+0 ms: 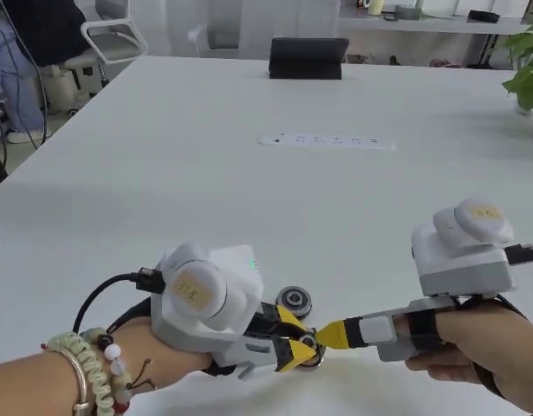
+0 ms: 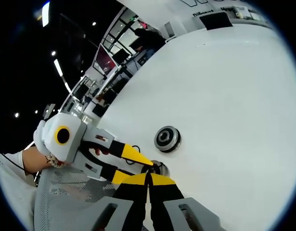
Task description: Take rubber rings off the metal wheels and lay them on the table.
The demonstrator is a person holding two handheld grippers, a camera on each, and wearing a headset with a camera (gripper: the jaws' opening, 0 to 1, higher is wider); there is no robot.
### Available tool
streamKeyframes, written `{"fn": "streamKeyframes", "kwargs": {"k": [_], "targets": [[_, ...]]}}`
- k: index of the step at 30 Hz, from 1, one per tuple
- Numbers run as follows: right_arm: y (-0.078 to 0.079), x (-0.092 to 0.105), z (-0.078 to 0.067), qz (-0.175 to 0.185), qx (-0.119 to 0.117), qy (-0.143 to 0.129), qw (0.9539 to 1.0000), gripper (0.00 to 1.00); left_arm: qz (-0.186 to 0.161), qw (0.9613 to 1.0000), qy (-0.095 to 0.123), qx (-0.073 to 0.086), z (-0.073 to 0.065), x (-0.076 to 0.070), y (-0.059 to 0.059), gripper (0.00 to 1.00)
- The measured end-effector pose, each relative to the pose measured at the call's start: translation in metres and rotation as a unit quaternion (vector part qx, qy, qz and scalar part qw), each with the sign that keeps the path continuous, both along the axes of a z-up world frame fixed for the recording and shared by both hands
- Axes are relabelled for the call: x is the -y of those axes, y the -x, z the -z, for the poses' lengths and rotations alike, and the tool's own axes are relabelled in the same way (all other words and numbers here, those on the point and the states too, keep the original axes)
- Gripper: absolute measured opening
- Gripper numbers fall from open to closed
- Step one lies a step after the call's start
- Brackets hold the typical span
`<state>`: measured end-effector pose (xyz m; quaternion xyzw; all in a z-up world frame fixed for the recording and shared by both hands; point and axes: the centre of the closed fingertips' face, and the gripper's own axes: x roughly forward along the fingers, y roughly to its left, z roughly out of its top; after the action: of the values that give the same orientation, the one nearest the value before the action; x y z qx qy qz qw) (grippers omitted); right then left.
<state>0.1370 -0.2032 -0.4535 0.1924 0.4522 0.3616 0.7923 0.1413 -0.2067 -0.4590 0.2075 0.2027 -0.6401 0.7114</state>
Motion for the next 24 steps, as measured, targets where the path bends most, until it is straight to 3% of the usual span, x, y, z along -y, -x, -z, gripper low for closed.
{"fn": "streamKeyframes", "kwargs": {"k": [24], "targets": [[0.0027, -0.0056, -0.0056, -0.006, 0.003, -0.018, 0.9998, 0.0, 0.001, 1.0, -0.008, 0.001, 0.0004, -0.0002, 0.0007, 0.08]]}}
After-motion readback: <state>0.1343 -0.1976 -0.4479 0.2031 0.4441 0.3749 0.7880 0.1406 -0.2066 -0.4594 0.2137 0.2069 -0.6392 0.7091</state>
